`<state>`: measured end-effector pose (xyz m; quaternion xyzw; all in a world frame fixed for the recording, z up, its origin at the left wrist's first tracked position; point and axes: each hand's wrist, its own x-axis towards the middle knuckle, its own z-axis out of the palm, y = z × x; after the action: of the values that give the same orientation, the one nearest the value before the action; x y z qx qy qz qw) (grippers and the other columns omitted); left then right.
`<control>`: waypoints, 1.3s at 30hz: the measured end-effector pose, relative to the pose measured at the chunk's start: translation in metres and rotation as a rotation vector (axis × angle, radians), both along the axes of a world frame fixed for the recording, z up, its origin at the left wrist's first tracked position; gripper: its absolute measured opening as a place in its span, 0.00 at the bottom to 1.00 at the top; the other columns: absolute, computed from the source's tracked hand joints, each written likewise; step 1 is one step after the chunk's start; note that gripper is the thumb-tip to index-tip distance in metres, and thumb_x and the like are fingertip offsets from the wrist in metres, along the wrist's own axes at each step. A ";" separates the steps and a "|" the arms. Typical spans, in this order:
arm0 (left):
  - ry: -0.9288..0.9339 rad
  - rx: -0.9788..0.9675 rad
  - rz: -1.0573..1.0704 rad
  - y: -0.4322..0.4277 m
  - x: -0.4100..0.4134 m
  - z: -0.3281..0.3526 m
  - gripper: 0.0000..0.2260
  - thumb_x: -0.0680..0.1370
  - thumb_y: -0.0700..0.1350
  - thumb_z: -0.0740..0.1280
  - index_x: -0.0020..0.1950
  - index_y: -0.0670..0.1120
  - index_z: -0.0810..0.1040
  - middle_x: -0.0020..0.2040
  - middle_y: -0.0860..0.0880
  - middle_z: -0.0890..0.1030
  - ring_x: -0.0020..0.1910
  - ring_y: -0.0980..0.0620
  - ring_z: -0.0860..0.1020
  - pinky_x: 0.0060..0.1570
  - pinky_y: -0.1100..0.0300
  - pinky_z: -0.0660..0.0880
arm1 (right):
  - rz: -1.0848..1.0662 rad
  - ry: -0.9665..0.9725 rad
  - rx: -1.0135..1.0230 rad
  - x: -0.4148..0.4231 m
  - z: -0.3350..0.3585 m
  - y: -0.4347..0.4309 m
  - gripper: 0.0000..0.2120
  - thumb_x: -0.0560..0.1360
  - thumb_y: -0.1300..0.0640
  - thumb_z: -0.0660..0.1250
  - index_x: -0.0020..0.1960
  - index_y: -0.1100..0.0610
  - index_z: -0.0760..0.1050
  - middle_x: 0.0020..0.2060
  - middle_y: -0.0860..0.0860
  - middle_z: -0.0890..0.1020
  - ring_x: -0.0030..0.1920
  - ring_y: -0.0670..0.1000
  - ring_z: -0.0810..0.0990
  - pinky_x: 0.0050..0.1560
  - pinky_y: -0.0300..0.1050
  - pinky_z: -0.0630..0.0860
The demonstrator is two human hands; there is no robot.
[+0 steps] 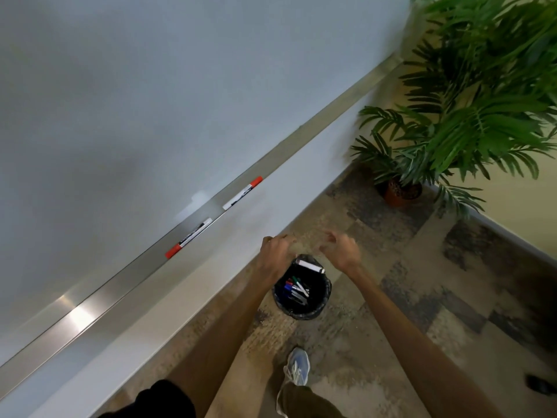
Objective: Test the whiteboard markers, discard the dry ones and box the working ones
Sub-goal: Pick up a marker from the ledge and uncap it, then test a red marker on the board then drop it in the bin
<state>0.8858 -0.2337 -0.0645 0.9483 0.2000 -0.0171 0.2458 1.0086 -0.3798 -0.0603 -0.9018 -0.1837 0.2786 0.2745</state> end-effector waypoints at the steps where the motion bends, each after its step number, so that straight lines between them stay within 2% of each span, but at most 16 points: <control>1: -0.007 -0.010 0.009 0.001 -0.001 -0.001 0.14 0.76 0.40 0.67 0.62 0.48 0.80 0.62 0.47 0.81 0.58 0.45 0.79 0.61 0.51 0.66 | -0.023 0.015 0.008 0.005 -0.002 0.000 0.21 0.74 0.56 0.71 0.67 0.55 0.76 0.57 0.52 0.83 0.58 0.54 0.81 0.58 0.48 0.77; 6: -0.073 -0.034 0.120 0.013 0.002 -0.001 0.11 0.79 0.39 0.65 0.59 0.45 0.81 0.56 0.46 0.83 0.53 0.44 0.81 0.58 0.49 0.72 | 0.016 0.011 0.060 0.017 0.002 0.014 0.15 0.76 0.58 0.71 0.62 0.59 0.79 0.51 0.52 0.84 0.50 0.49 0.81 0.52 0.43 0.76; 10: -0.184 -0.087 0.227 0.022 0.004 0.013 0.09 0.79 0.40 0.66 0.57 0.46 0.81 0.56 0.47 0.83 0.53 0.47 0.81 0.58 0.48 0.74 | 0.068 -0.025 0.144 0.014 0.012 0.041 0.11 0.76 0.59 0.71 0.58 0.59 0.81 0.50 0.53 0.85 0.48 0.49 0.82 0.55 0.45 0.79; 14: -0.292 -0.100 0.344 0.038 -0.004 0.032 0.08 0.80 0.41 0.64 0.57 0.47 0.81 0.56 0.49 0.82 0.52 0.50 0.80 0.56 0.48 0.76 | 0.129 -0.054 0.254 0.002 0.032 0.075 0.09 0.76 0.57 0.71 0.56 0.57 0.82 0.46 0.51 0.86 0.45 0.46 0.82 0.54 0.44 0.79; 20: -0.368 -0.051 0.507 0.080 -0.046 0.060 0.08 0.82 0.41 0.63 0.58 0.46 0.79 0.57 0.48 0.81 0.55 0.49 0.79 0.59 0.50 0.76 | 0.276 -0.071 0.322 -0.024 0.058 0.137 0.07 0.77 0.55 0.71 0.54 0.55 0.82 0.46 0.49 0.86 0.43 0.46 0.83 0.51 0.42 0.80; 23: -0.409 -0.007 0.563 0.109 -0.075 0.067 0.07 0.81 0.39 0.63 0.56 0.45 0.79 0.54 0.48 0.81 0.52 0.49 0.79 0.55 0.50 0.76 | 0.379 -0.090 0.330 -0.043 0.068 0.170 0.08 0.78 0.54 0.70 0.54 0.56 0.82 0.46 0.50 0.86 0.41 0.45 0.81 0.50 0.40 0.79; 27: -0.381 0.014 0.633 0.140 -0.111 0.071 0.08 0.80 0.39 0.64 0.56 0.44 0.78 0.54 0.47 0.80 0.52 0.46 0.78 0.54 0.50 0.75 | 0.493 -0.082 0.331 -0.071 0.073 0.211 0.08 0.78 0.55 0.70 0.54 0.57 0.82 0.47 0.50 0.85 0.44 0.47 0.82 0.52 0.45 0.80; 32: -0.260 -0.033 0.720 0.168 -0.147 0.061 0.09 0.80 0.42 0.65 0.59 0.46 0.77 0.57 0.48 0.80 0.54 0.48 0.78 0.53 0.52 0.75 | 0.638 -0.127 0.313 -0.107 0.069 0.254 0.08 0.76 0.59 0.71 0.55 0.57 0.82 0.50 0.51 0.84 0.49 0.50 0.81 0.55 0.48 0.79; 36: -0.117 -0.090 0.685 0.179 -0.169 0.047 0.13 0.79 0.45 0.67 0.62 0.45 0.78 0.61 0.45 0.80 0.58 0.44 0.78 0.57 0.53 0.73 | 0.808 -0.194 0.203 -0.129 0.051 0.277 0.09 0.73 0.58 0.71 0.53 0.52 0.82 0.52 0.50 0.84 0.51 0.52 0.82 0.53 0.51 0.80; 39: -0.033 -0.091 0.634 0.184 -0.177 0.034 0.14 0.79 0.51 0.68 0.58 0.43 0.81 0.61 0.42 0.79 0.58 0.42 0.77 0.55 0.51 0.74 | 0.882 -0.247 0.087 -0.139 0.033 0.281 0.06 0.74 0.55 0.72 0.51 0.48 0.81 0.49 0.47 0.82 0.52 0.53 0.80 0.55 0.51 0.75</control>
<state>0.7088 -0.0493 -0.0304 0.8270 0.4806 0.0668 0.2840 0.8695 -0.0989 -0.0270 -0.7515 -0.5929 0.2514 0.1433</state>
